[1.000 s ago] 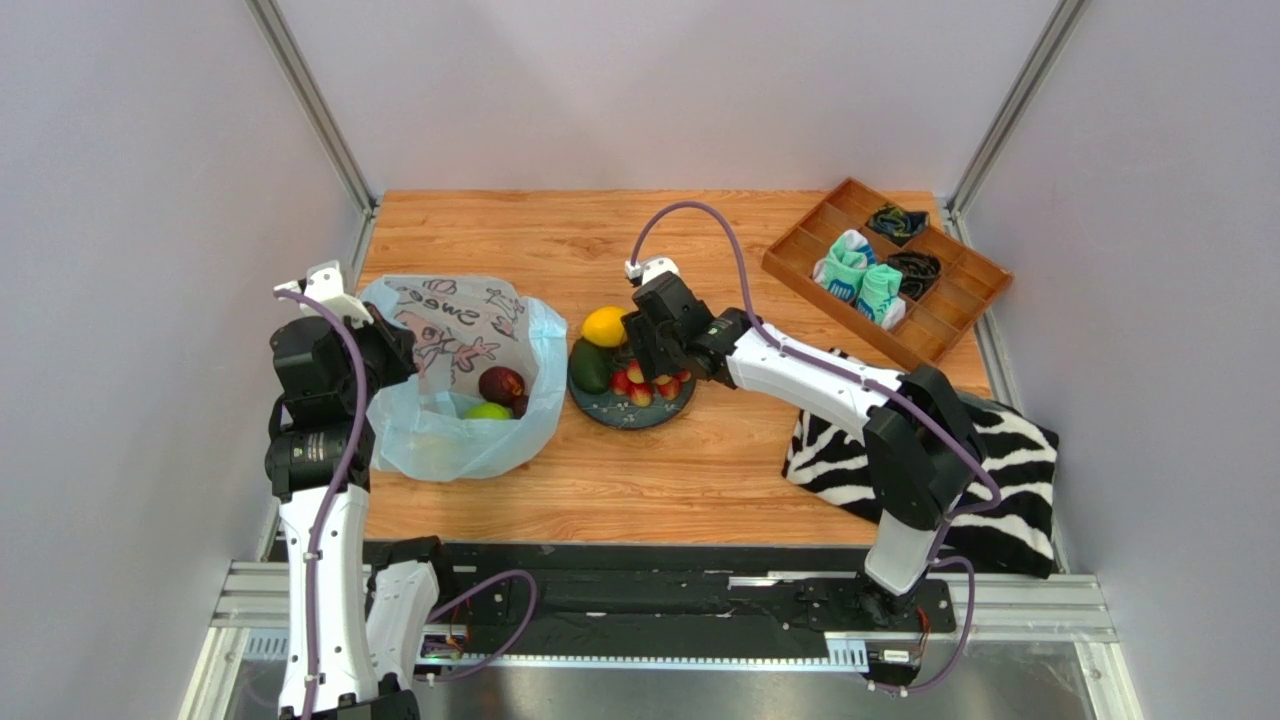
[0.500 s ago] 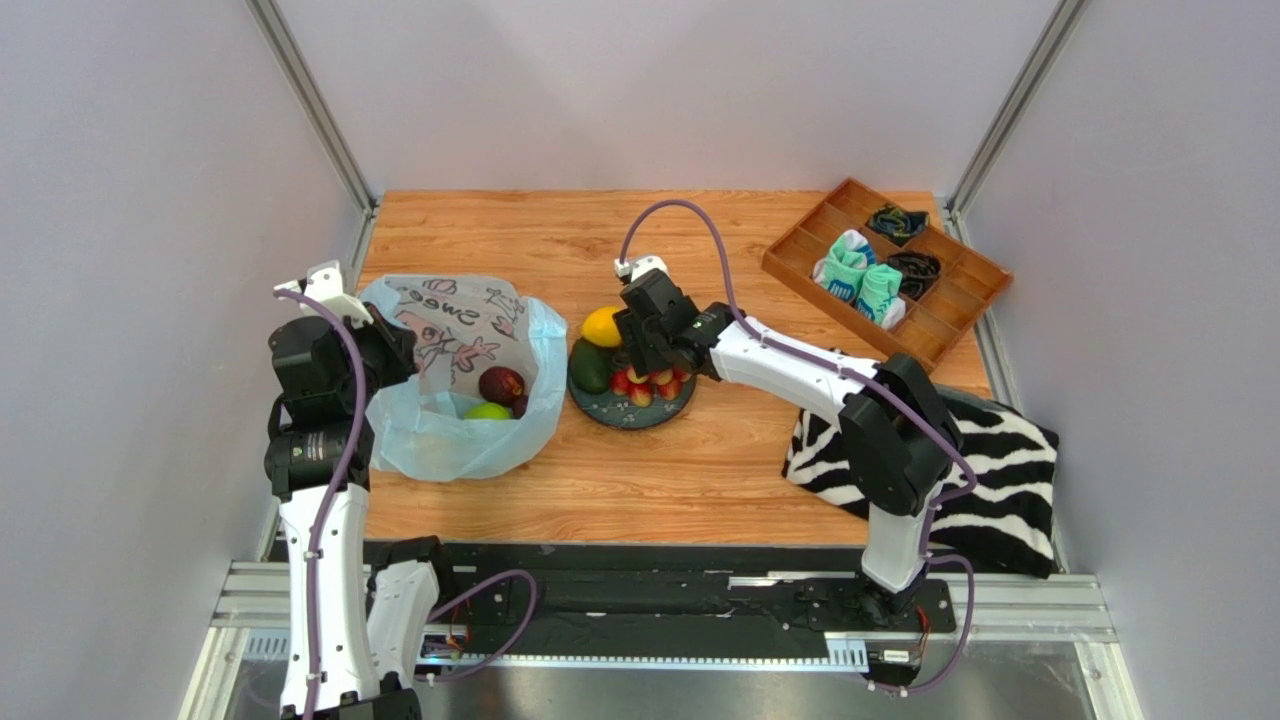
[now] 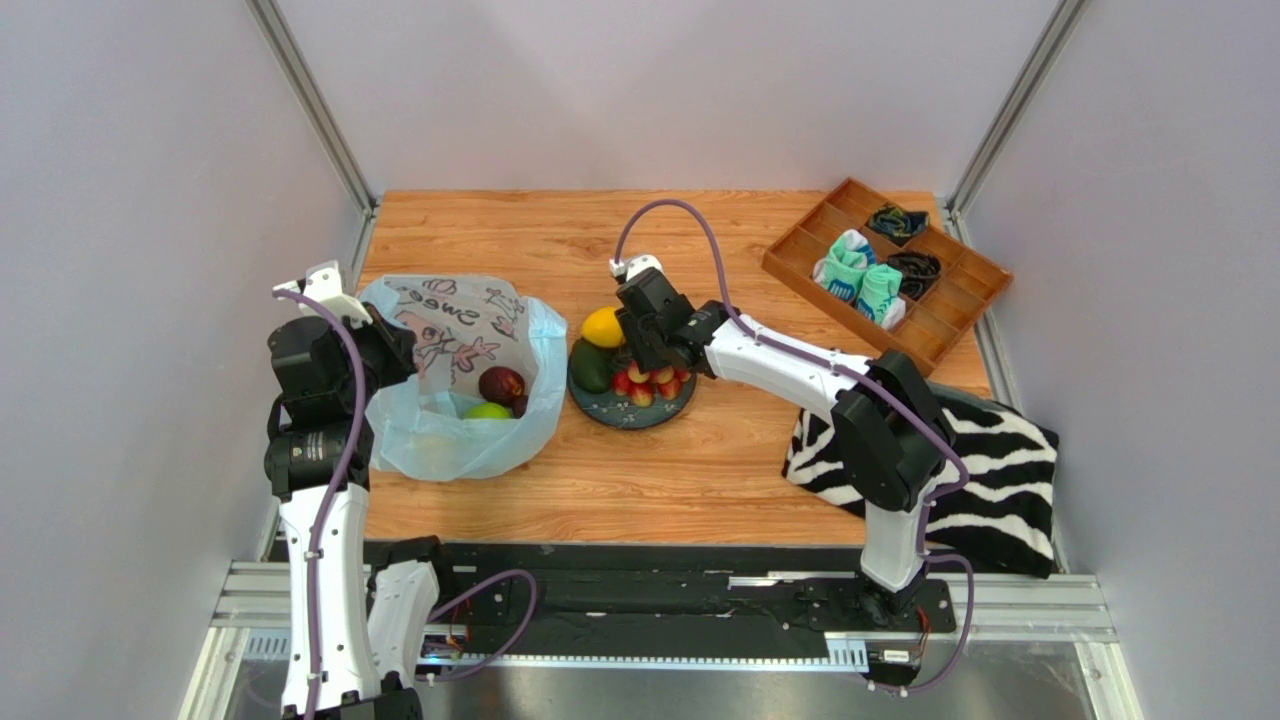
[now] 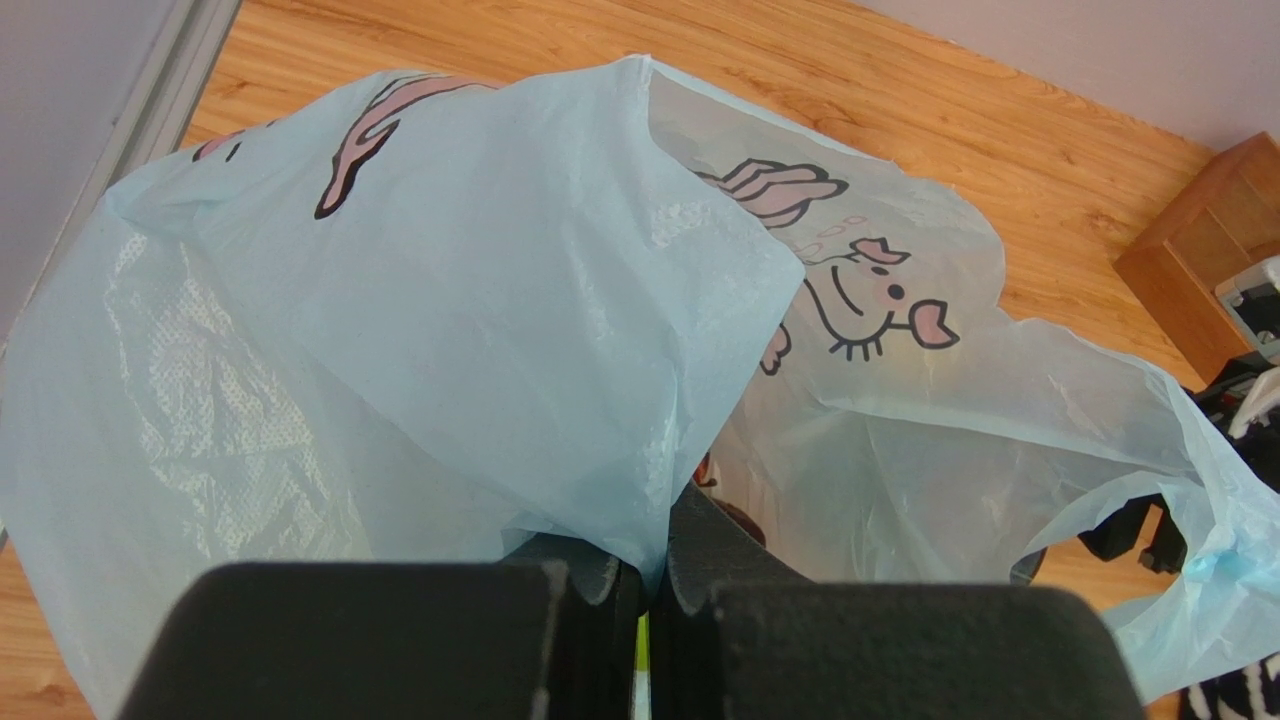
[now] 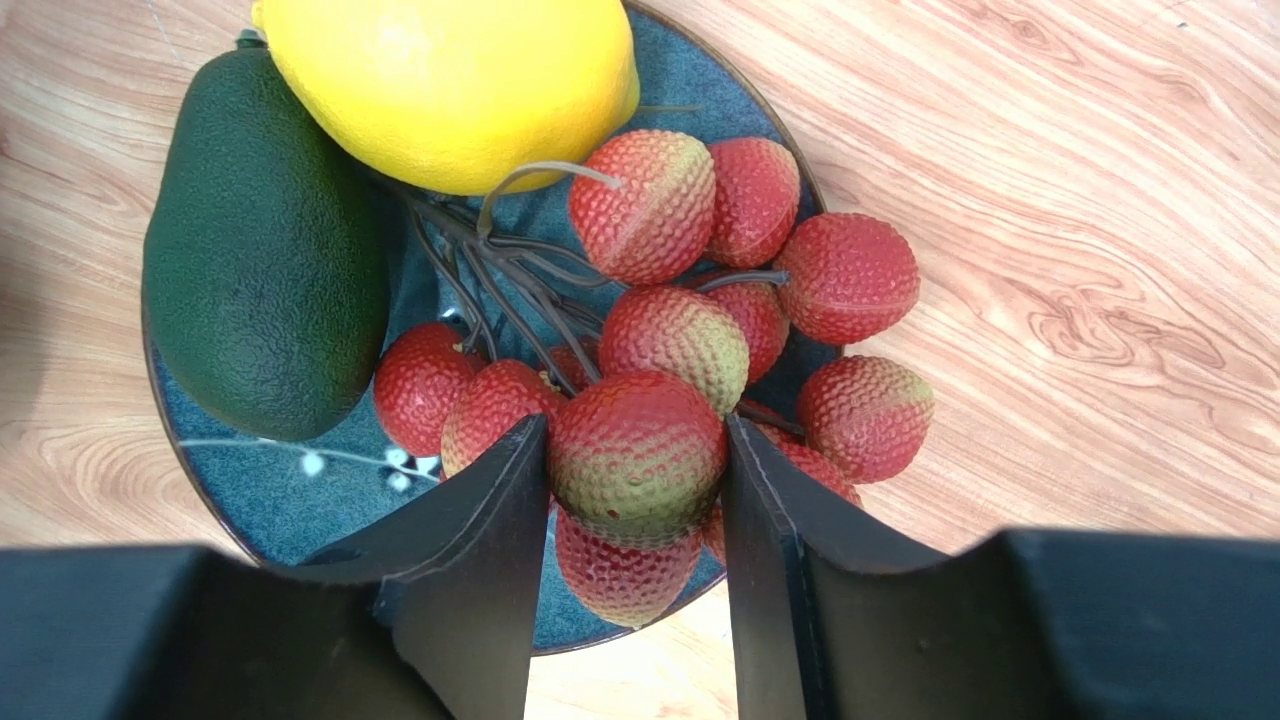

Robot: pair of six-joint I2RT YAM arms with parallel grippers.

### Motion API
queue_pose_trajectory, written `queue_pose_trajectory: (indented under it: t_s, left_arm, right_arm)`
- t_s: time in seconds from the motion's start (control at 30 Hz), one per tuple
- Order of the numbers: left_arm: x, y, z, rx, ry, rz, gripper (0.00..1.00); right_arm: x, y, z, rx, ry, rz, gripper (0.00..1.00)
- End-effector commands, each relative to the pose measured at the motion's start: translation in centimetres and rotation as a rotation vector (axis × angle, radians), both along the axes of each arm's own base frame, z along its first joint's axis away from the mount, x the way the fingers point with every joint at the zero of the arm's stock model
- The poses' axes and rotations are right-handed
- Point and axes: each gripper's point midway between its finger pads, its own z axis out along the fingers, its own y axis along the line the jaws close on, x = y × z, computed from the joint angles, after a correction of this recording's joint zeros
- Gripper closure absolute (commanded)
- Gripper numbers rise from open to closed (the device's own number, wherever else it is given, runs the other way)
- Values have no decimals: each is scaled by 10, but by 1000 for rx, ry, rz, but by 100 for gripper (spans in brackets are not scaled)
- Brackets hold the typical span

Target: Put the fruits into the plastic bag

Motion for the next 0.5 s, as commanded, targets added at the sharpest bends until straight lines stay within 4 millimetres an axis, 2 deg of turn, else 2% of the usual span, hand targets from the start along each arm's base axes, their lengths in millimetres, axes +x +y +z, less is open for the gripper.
queue_pose_trajectory:
  t_s: [0.0,0.23,0.47]
  left_arm:
    - [3,-1,7,-12,-35,-6,100]
    - [4,-2,7,-14,-36,-10,100]
    - [4,-2,7,-15,-37,-10,100]
  right_arm:
    - [10,-1,16,-9,-48,-19,68]
    - [5,-23,29,-50,-80,-53,79]
    - [-1,-45,45,-83,-124,-100,80]
